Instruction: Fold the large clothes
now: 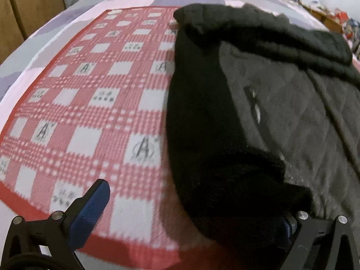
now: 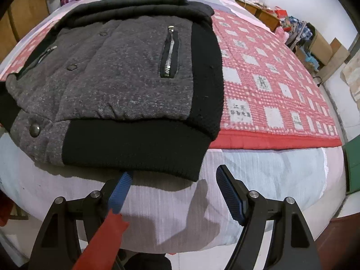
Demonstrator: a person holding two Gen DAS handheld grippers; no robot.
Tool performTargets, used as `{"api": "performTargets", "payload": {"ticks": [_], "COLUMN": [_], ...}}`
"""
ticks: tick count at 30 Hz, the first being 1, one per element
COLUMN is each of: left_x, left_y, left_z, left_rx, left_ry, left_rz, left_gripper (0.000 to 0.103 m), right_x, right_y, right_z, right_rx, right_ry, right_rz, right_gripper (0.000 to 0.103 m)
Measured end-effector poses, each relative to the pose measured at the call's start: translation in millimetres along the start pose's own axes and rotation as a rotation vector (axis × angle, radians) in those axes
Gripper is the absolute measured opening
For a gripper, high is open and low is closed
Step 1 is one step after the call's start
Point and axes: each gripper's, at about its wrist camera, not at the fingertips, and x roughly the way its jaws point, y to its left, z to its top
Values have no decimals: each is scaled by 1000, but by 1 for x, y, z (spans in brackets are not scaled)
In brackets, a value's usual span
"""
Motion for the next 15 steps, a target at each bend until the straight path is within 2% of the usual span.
{"api": "performTargets", "payload": {"ticks": [4,8,12,15], "left_x": [-2,-1,3,8], "left_y": [-1,-2,0,5], "left_z": [15,20,7,-12], "left_rx": [-19,4,5,-14], "left_ry": [-29,-27,-3,34], "left_rz": [-9,0,17,22], "left_gripper": [103,103,103,103], "right_x": [4,6,5,11], "right_y": [-10,-30,-41,-39], "right_z": [-7,-3,11,17], "right_rx": [23,105,149,168], "right_ry": [22,7,-59,-61], "right_rz": [-37,-84,-133,-98], "right_gripper": [79,79,79,79]}}
